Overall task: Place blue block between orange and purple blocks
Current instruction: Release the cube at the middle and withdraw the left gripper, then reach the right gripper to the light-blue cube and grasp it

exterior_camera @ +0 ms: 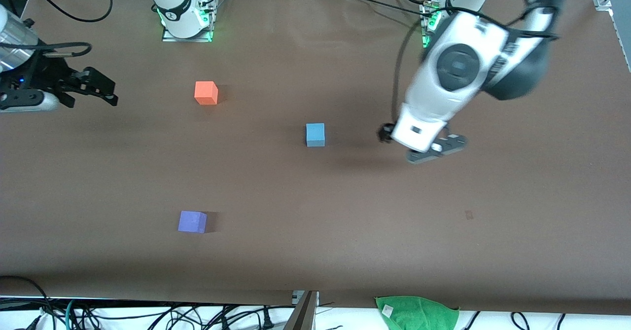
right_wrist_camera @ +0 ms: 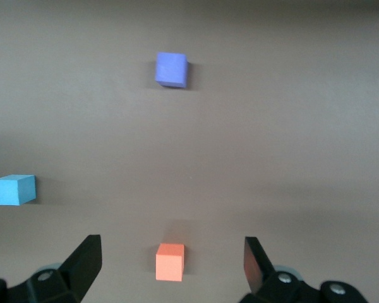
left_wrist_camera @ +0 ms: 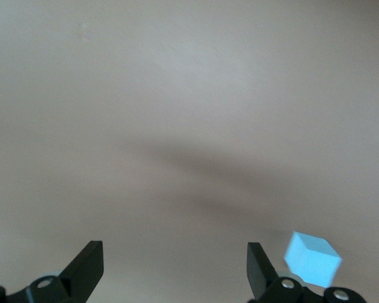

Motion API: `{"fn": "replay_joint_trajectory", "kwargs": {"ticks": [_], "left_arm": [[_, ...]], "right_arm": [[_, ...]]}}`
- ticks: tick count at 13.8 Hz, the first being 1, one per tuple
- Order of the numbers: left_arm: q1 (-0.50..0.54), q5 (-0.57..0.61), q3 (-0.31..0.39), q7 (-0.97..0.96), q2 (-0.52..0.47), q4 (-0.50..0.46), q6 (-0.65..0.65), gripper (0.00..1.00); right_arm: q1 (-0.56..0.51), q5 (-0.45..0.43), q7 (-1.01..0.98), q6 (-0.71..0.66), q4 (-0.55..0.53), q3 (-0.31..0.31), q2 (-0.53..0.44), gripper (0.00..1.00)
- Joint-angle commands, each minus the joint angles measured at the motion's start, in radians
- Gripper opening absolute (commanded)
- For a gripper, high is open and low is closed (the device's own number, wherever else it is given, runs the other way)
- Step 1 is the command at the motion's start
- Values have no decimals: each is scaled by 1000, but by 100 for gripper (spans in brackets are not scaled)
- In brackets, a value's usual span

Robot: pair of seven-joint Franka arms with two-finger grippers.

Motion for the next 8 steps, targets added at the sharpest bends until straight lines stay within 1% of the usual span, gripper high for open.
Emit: {"fn": "replay_joint_trajectory", "kwargs": {"ticks": [1,2,3,4,6,7,8], "left_arm": [[78,0,13,176,-57,-27,-56,100],[124,-1,13,268,-84,-44,-64,100],[142,-2,16,361,-109,-62,-65,100],[159,-2,34,443,-138,-93,-68,100],[162,-4,91,602,-222,-174,-58,100],[162,-5,99,661,-263,-209,-50,100],[161,-16,111,690,-299,-225,-48,100]], "right_arm": [[6,9,7,6,19,1,10,99],[34,-3,9,4,16,1,11,99],[55,-9,9,6,18,0,19,99],[52,-8,-2,6,15,-2,42,99],[55,0,-8,-20,5,-3,122,99],[58,-9,-6,-51,10,-3,172,99],[58,-11,-5,-77,10,-3,176,100]]}}
